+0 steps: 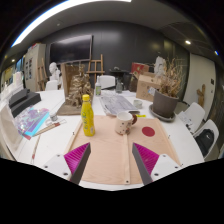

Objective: Pour water

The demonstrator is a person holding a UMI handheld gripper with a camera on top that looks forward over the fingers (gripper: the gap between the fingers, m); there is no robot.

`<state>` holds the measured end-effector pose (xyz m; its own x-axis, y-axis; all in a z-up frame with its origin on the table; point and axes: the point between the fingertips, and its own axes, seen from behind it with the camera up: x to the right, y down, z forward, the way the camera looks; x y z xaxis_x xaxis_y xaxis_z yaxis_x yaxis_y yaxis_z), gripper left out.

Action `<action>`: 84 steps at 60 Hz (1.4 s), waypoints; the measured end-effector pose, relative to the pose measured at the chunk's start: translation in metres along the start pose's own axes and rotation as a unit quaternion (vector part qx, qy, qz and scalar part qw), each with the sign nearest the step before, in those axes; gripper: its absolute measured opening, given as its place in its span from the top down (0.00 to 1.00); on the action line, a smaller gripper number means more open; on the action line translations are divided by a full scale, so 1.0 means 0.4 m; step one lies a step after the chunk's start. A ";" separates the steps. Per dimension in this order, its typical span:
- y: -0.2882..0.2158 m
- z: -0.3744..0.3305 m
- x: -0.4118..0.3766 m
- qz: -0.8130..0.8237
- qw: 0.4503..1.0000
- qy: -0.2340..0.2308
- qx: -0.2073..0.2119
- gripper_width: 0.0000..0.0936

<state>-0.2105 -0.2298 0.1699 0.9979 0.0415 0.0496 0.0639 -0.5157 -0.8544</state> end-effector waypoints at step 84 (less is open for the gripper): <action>-0.393 0.585 -0.239 0.409 0.889 -0.174 0.110 0.75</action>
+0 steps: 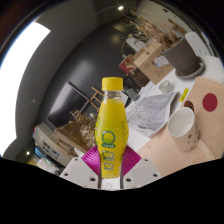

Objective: Pour water

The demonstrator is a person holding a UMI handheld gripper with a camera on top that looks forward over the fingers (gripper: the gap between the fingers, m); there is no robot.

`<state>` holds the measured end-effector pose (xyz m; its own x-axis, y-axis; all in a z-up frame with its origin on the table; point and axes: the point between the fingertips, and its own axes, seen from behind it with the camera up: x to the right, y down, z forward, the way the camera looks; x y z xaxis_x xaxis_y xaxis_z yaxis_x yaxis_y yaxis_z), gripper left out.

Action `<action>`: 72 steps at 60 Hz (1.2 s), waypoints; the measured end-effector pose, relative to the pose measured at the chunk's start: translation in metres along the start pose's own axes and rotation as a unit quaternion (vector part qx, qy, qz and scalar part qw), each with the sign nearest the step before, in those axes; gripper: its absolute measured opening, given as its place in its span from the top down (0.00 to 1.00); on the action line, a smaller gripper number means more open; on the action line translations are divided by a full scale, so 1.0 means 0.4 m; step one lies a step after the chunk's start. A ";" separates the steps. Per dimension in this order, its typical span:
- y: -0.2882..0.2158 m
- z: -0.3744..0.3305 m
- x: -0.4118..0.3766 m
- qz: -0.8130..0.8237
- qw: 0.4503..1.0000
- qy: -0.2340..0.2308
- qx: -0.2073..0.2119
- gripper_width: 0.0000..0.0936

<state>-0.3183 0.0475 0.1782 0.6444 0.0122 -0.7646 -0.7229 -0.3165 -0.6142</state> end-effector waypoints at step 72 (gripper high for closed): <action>-0.347 -0.085 -0.054 0.009 0.998 -0.057 0.016 0.75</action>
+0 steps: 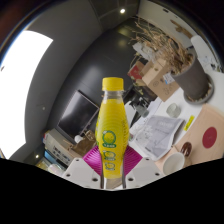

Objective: Pour water

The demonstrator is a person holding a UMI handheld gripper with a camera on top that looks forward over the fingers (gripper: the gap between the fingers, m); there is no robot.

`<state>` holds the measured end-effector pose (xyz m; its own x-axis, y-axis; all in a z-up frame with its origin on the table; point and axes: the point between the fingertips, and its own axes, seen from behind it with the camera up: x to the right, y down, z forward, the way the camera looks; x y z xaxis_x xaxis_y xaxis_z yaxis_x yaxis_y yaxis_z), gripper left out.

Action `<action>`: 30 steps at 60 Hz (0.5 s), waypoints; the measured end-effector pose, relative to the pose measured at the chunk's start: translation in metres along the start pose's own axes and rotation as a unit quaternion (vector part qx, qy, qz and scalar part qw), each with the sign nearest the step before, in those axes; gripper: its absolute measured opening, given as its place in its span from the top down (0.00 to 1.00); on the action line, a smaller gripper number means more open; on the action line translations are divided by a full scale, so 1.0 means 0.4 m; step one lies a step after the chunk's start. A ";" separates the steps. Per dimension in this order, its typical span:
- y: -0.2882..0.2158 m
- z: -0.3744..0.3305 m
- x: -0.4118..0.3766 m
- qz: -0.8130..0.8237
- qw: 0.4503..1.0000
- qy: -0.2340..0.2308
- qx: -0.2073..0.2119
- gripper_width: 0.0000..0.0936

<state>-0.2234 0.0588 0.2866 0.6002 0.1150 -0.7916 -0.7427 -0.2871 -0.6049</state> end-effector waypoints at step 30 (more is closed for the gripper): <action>-0.264 -0.137 0.584 -0.406 0.888 0.214 -0.002 0.74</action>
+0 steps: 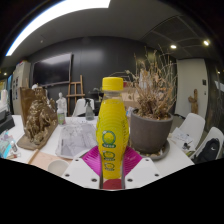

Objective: Pour water

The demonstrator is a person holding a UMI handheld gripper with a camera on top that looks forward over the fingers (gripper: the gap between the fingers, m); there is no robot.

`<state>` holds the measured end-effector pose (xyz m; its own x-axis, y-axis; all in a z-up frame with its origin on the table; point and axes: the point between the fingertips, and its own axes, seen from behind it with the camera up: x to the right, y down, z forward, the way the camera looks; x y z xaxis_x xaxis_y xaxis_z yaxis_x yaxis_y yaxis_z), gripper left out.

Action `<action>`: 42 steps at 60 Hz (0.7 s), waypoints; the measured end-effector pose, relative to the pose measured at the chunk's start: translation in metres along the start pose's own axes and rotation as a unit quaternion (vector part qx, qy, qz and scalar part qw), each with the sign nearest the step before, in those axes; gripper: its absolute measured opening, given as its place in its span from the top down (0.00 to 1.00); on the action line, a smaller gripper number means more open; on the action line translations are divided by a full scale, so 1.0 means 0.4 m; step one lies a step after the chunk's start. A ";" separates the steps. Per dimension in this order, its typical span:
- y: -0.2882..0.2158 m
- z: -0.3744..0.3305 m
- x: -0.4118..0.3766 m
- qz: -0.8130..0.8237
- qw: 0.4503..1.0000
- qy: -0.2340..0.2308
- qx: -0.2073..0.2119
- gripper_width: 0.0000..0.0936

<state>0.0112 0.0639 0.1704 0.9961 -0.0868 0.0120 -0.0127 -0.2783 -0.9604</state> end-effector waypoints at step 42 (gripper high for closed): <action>0.249 -0.017 0.019 0.012 0.995 -0.003 -0.095 0.08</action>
<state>0.0171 0.0288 0.0769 0.9958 -0.0905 -0.0127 -0.0524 -0.4518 -0.8906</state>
